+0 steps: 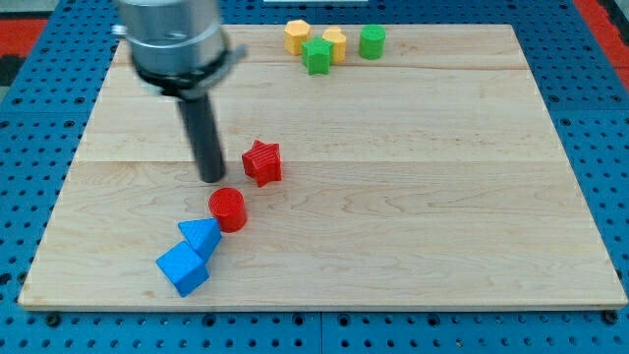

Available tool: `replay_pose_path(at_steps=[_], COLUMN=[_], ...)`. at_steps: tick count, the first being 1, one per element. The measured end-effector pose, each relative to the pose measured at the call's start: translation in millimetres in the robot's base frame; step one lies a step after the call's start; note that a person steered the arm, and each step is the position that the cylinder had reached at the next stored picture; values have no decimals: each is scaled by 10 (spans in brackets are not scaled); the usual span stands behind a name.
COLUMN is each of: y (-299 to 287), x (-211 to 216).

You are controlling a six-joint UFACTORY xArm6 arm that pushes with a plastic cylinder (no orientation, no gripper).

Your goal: Place red star parallel right to red circle

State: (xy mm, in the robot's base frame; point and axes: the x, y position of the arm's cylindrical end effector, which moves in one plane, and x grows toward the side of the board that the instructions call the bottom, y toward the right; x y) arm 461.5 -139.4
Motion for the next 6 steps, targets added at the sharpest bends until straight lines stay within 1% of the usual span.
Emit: replay_pose_path(at_steps=[2,4,5,6], y=[1006,2279,2344,2573], x=[-263,190,309,329])
